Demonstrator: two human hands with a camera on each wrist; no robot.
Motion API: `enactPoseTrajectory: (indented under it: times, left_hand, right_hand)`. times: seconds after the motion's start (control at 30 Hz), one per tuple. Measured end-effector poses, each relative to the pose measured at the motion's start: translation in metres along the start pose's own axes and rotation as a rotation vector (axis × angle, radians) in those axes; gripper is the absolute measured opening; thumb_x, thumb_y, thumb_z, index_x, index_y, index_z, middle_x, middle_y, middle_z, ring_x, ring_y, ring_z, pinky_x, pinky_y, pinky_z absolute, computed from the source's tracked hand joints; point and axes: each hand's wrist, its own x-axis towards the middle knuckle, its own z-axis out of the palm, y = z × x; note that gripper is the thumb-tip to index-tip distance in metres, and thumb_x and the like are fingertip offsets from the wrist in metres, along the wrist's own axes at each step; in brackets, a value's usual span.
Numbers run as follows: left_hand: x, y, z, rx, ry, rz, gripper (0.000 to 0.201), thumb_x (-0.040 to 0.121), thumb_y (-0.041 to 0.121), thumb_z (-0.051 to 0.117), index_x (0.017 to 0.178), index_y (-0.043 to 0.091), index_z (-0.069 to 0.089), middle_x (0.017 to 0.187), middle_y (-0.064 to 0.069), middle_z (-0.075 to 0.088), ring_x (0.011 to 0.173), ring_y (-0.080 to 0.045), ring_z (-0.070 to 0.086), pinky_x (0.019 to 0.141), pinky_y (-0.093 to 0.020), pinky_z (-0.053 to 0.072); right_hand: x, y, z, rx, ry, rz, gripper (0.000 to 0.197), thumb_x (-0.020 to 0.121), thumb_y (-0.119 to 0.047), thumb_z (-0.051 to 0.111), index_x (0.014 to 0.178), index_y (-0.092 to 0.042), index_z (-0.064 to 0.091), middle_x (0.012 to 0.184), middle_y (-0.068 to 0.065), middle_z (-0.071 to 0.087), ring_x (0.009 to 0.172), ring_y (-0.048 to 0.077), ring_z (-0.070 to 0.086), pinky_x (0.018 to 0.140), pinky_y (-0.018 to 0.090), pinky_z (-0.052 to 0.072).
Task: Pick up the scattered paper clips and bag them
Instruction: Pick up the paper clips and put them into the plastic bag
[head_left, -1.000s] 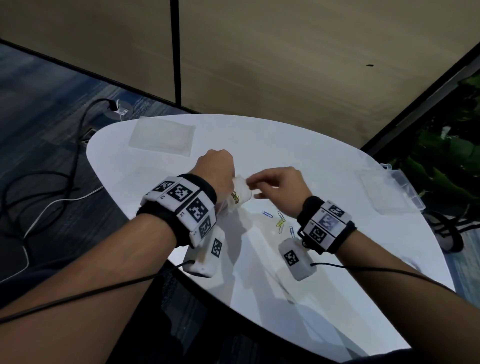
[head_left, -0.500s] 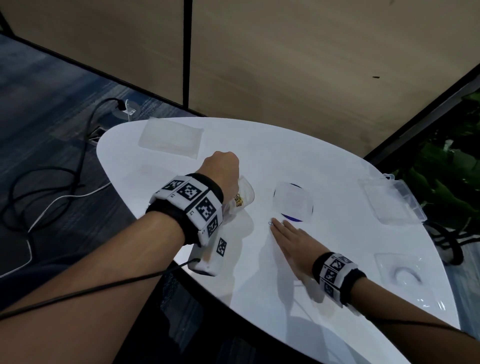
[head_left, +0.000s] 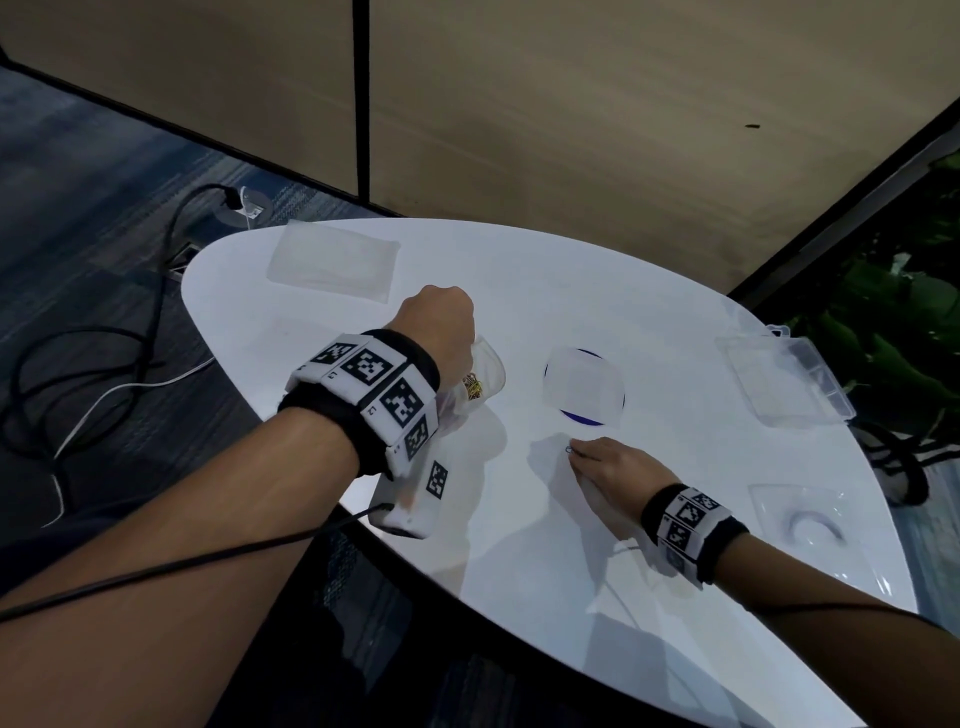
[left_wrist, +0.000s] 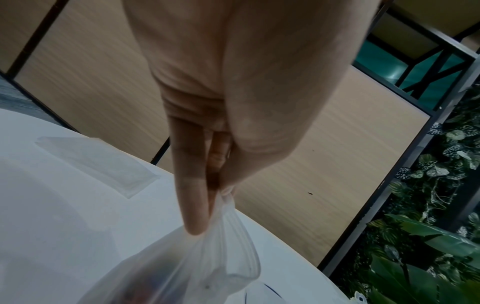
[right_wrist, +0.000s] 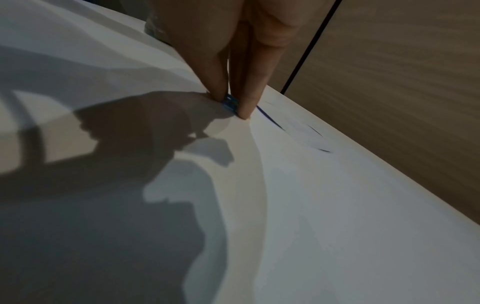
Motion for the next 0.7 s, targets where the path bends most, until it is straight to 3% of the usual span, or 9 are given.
enactPoseTrajectory:
  times: [0.1,0.2,0.3,0.4,0.53,0.7]
  left_hand:
    - [0.001,0.002,0.001,0.007,-0.003,-0.001,0.031,0.087,0.0,0.058,0.117,0.003,0.066,0.118,-0.016,0.066,0.106,-0.031,0.065,0.09,-0.037,0.057]
    - [0.0,0.004,0.003,0.009,-0.009,-0.002,0.031,0.086,-0.001,0.058,0.115,0.004,0.069,0.118,-0.015,0.067,0.106,-0.032,0.065,0.09,-0.035,0.057]
    - [0.001,0.006,0.006,0.005,-0.016,0.002,0.034,0.086,-0.001,0.061,0.117,0.009,0.071,0.121,-0.013,0.067,0.108,-0.031,0.065,0.089,-0.033,0.055]
    - [0.003,0.006,0.008,0.007,-0.015,0.007,0.032,0.088,0.002,0.061,0.118,0.012,0.071,0.122,-0.011,0.067,0.108,-0.03,0.065,0.085,-0.03,0.053]
    - [0.003,0.006,0.009,0.011,-0.004,0.01,0.032,0.091,0.003,0.057,0.119,0.013,0.07,0.122,-0.01,0.067,0.109,-0.029,0.065,0.085,-0.03,0.052]
    - [0.003,0.007,0.01,0.019,-0.004,0.018,0.032,0.092,0.004,0.057,0.119,0.012,0.07,0.123,-0.01,0.067,0.11,-0.029,0.065,0.088,-0.03,0.052]
  right_hand:
    - [0.013,-0.002,-0.006,0.095,0.013,0.108,0.008,0.075,-0.003,0.071,0.081,-0.006,0.075,0.089,0.007,0.073,0.075,0.03,0.069,0.062,0.035,0.058]
    - [0.028,-0.004,-0.017,0.232,-0.024,0.349,0.017,0.085,-0.008,0.062,0.087,-0.01,0.078,0.095,0.003,0.075,0.087,0.026,0.068,0.077,0.027,0.052]
    - [0.038,-0.004,-0.027,0.373,-0.04,0.568,0.017,0.077,-0.008,0.065,0.08,-0.017,0.079,0.083,-0.004,0.074,0.081,0.018,0.067,0.074,0.022,0.05]
    - [0.045,-0.001,-0.039,0.526,-0.112,0.719,0.011,0.066,-0.007,0.073,0.069,-0.017,0.076,0.063,-0.011,0.066,0.072,0.014,0.065,0.07,0.026,0.058]
    - [0.048,0.001,-0.045,0.56,-0.164,0.754,0.011,0.055,-0.007,0.078,0.062,-0.015,0.074,0.055,-0.014,0.062,0.061,0.008,0.061,0.062,0.026,0.06]
    - [0.048,0.005,-0.046,0.696,-0.133,0.84,0.012,0.054,-0.008,0.079,0.061,-0.017,0.074,0.061,-0.005,0.071,0.059,0.009,0.066,0.057,0.021,0.057]
